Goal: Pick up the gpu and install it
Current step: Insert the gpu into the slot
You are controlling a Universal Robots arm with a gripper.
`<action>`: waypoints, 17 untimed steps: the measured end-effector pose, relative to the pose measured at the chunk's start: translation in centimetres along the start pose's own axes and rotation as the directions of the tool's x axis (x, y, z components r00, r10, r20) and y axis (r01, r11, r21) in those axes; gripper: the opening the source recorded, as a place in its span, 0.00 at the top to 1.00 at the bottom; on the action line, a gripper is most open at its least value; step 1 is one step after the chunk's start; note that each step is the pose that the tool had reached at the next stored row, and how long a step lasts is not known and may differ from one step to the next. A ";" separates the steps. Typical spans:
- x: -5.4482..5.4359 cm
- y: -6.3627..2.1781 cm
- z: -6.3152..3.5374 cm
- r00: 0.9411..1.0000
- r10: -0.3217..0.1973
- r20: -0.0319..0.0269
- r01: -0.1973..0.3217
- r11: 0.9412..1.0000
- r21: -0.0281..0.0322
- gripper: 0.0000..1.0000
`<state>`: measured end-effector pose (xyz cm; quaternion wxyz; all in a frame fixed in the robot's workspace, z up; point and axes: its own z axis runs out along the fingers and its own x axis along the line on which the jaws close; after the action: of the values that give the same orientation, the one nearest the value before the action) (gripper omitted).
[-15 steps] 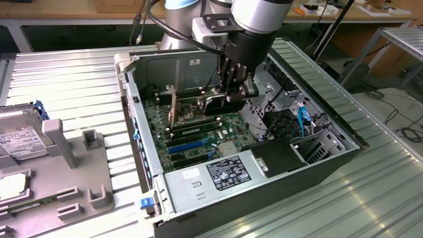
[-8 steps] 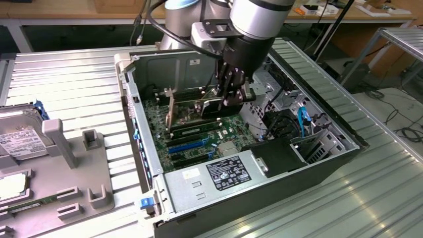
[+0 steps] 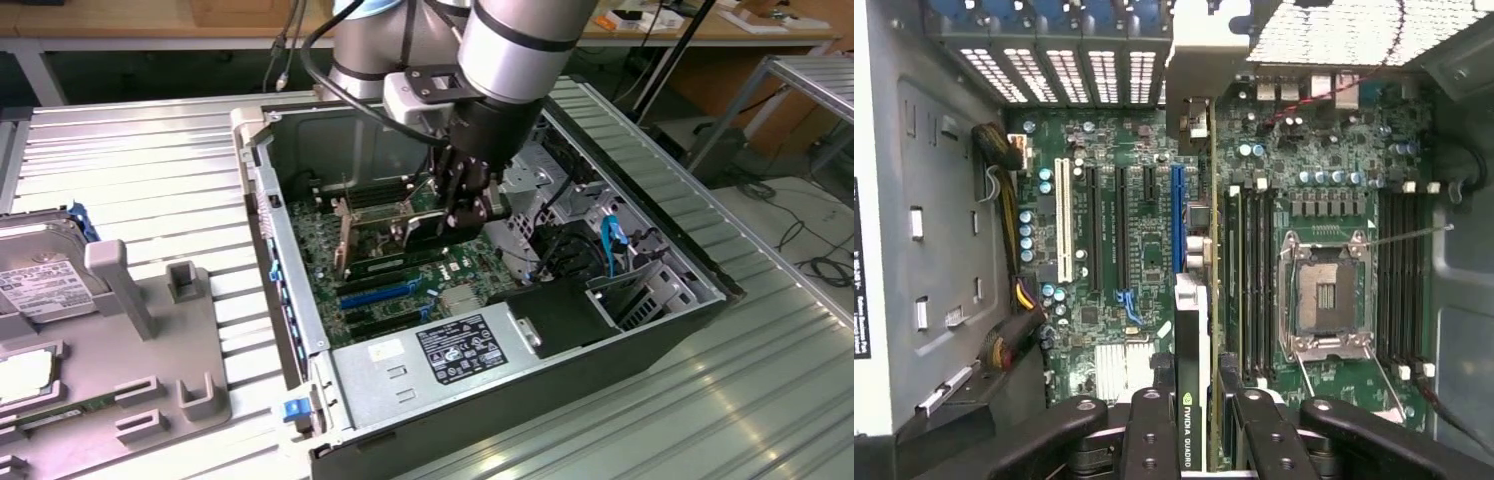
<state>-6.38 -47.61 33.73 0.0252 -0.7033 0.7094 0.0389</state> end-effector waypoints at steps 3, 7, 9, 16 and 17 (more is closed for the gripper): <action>0.0 0.00 0.03 1.000 0.000 0.000 0.000 1.000 0.000 0.73; 0.1 1.56 1.15 1.000 0.001 0.000 -0.001 1.000 0.000 0.73; 0.2 1.94 1.58 1.000 0.001 0.000 -0.001 1.000 0.001 0.73; 0.3 1.97 3.54 1.000 0.002 0.000 -0.002 1.000 0.001 0.73; 0.3 1.99 3.72 1.000 0.003 0.000 -0.003 1.000 0.001 0.73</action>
<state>-8.44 -47.60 30.03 0.0255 -0.7023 0.7103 0.0388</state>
